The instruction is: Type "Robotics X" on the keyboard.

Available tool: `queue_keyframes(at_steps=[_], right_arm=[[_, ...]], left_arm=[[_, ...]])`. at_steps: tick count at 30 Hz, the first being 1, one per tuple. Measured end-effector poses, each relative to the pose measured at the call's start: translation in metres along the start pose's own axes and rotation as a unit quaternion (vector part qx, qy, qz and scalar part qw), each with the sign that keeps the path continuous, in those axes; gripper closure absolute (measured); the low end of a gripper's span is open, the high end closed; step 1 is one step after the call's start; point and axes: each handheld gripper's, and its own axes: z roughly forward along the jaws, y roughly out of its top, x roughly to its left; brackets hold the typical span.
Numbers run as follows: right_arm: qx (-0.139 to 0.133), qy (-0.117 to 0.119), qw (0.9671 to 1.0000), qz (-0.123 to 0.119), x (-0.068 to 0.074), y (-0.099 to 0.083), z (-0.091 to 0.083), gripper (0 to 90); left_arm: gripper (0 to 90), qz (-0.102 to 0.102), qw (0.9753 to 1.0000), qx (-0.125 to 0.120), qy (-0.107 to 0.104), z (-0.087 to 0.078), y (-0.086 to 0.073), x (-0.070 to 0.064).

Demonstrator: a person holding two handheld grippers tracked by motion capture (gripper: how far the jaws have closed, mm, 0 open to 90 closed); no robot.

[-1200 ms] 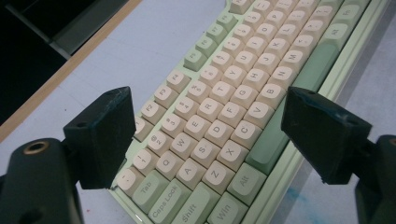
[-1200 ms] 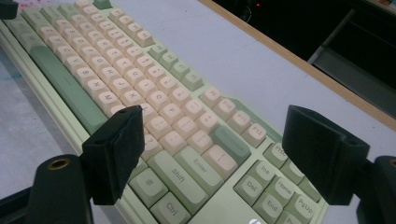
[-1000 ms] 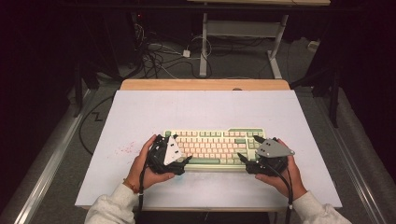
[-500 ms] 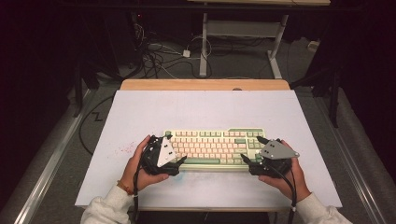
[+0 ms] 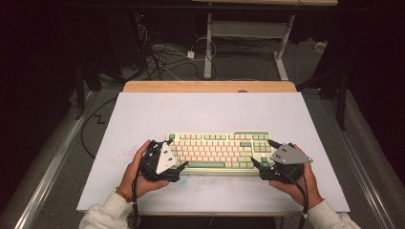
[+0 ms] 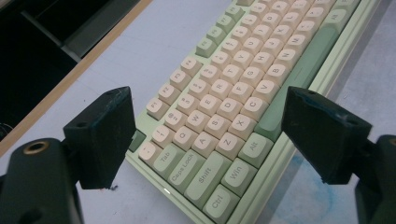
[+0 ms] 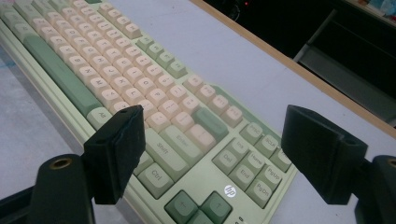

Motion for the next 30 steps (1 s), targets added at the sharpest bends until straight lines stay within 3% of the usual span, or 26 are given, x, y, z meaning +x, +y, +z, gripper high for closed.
queue_keyframes(at_steps=[30], right_arm=[[0.003, -0.015, 0.9998, -0.01, 0.002, -0.011, -0.017, 21.5]], left_arm=[[16.6, -0.005, 0.9998, 0.001, 0.017, -0.022, -0.021, 0.002]])
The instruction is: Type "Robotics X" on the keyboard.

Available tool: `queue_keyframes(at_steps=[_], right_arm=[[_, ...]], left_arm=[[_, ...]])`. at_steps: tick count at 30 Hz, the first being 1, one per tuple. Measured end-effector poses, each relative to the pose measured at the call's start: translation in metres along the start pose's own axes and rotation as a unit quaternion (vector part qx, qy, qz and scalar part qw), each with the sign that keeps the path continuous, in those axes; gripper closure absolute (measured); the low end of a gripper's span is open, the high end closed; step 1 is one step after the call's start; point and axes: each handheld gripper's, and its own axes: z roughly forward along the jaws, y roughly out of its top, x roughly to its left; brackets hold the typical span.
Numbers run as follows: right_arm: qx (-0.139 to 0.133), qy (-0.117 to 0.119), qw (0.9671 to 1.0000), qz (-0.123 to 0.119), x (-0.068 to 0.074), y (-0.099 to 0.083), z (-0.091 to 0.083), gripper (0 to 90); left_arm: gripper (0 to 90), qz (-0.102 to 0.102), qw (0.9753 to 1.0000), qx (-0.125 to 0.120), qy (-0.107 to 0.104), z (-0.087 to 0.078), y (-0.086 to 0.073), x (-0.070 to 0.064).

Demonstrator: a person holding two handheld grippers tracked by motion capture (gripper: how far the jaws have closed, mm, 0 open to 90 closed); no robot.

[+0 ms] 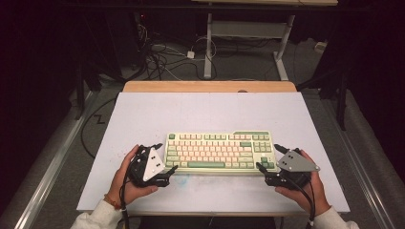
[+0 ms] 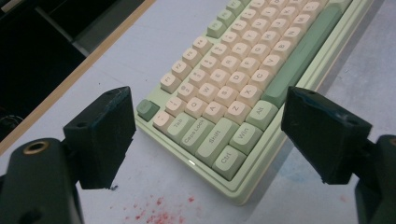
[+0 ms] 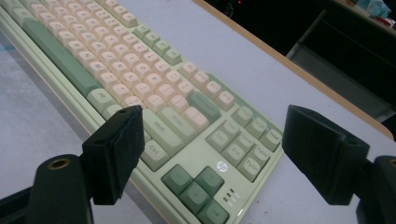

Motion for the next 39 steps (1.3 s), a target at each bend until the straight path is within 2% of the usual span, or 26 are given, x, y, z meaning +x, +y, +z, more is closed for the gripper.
queue_keyframes(at_steps=[14, 22, 30, 39], right_arm=[[0.007, -0.011, 0.9999, 0.008, -0.006, -0.01, -0.008, 21.4], [0.015, -0.016, 0.9996, 0.019, -0.011, -0.02, -0.011, 21.2], [0.024, -0.024, 0.9988, 0.034, -0.019, -0.035, -0.012, 20.8], [0.04, -0.044, 0.9969, 0.051, -0.026, -0.053, -0.016, 20.0]], left_arm=[[16.3, -0.015, 0.9999, 0.003, 0.006, -0.008, -0.016, 0.001], [15.6, -0.029, 0.9994, 0.015, 0.011, -0.01, -0.029, 0.002], [15.6, -0.047, 0.9981, 0.036, 0.015, -0.013, -0.05, 0.008], [15.6, -0.061, 0.9967, 0.051, 0.014, -0.015, -0.065, 0.01]])
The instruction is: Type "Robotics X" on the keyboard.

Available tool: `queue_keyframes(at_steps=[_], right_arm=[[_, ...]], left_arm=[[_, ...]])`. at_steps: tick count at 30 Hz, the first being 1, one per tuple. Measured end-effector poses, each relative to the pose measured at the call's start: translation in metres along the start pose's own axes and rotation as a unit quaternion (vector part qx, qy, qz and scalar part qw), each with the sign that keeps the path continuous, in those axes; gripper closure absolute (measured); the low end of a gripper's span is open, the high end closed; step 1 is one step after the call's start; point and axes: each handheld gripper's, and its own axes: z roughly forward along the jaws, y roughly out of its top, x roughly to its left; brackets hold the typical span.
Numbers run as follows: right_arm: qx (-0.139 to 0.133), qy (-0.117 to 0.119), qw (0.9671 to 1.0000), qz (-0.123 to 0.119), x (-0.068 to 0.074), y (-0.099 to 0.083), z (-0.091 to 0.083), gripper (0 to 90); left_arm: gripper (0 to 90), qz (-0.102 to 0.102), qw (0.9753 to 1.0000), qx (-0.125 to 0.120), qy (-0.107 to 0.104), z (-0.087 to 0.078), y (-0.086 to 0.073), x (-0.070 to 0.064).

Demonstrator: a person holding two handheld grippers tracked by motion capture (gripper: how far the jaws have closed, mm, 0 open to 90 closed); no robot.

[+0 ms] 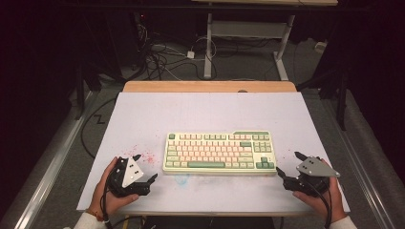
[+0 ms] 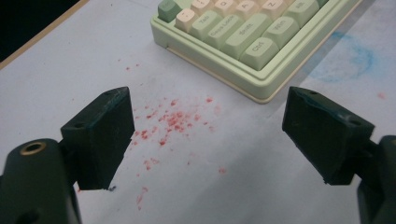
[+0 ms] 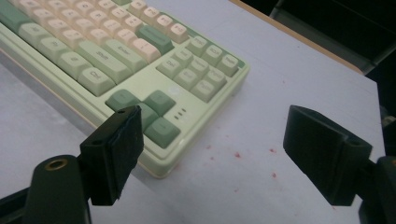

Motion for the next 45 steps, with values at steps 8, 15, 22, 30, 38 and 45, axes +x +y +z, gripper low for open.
queue_keyframes(at_steps=[8, 15, 22, 30, 38, 45], right_arm=[[0.004, 0.004, 0.9999, 0.015, -0.002, -0.011, -0.001, 17.6], [-0.009, 0.002, 0.9999, 0.011, 0.0, -0.006, -0.002, 17.2], [-0.017, -0.001, 0.9998, 0.005, 0.004, -0.001, -0.006, 17.0], [-0.02, 0.001, 0.9998, 0.001, 0.006, 0.0, -0.006, 17.0], [-0.019, -0.002, 0.9998, -0.002, 0.006, 0.0, -0.007, 17.0], [-0.019, -0.002, 0.9998, -0.005, 0.008, 0.0, -0.007, 17.0]], left_arm=[[15.6, -0.005, 1.0, 0.005, 0.0, -0.001, -0.004, -0.001], [15.6, -0.003, 1.0, 0.005, -0.001, -0.002, -0.004, -0.003], [15.6, -0.003, 1.0, 0.0, -0.004, -0.004, -0.005, -0.004], [15.6, -0.004, 1.0, -0.001, -0.005, -0.004, -0.005, -0.003], [15.6, -0.001, 1.0, 0.0, -0.007, -0.003, -0.004, -0.004], [15.6, -0.001, 1.0, 0.001, -0.008, -0.002, -0.004, -0.004]])
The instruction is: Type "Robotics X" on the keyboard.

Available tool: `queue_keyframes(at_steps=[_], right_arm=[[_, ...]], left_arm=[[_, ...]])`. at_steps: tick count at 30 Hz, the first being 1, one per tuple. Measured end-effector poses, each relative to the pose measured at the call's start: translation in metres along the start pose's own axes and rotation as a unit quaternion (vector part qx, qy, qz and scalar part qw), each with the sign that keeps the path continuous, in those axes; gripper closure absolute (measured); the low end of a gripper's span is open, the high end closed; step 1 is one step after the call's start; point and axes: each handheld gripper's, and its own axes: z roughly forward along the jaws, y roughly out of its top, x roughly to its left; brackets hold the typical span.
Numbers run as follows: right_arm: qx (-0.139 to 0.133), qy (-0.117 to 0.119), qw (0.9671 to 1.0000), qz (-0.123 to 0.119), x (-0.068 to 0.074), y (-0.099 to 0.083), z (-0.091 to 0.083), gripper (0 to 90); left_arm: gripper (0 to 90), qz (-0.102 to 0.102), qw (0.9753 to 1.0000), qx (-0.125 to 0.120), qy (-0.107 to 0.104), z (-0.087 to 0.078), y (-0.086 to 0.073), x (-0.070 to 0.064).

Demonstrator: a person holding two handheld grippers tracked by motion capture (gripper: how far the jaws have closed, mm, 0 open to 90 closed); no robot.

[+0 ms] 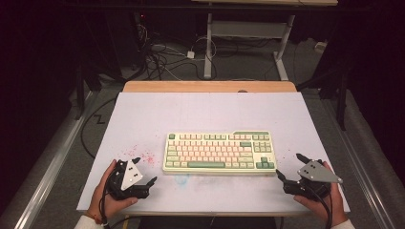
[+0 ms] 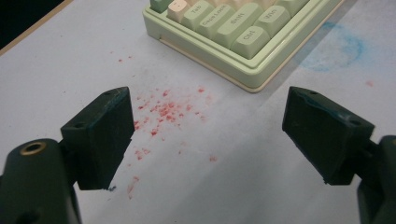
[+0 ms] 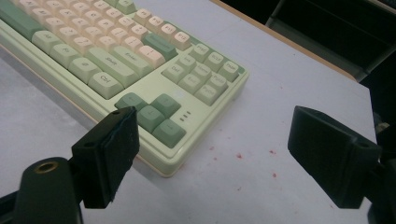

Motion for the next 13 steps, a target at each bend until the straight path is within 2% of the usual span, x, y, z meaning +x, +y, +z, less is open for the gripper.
queue_keyframes(at_steps=[8, 13], right_arm=[[0.005, 0.004, 1.0, -0.006, 0.001, -0.001, 0.0023, 17.2], [0.004, 0.005, 1.0, -0.001, 0.0001, -0.0007, 0.0026, 17.2]], left_arm=[[15.6, 0.001, 1.0, 0.005, 0.0, 0.0026, 0.0006, 0.0001], [15.6, 0.003, 1.0, 0.009, 0.0, 0.0038, 0.0014, 0.0004]])
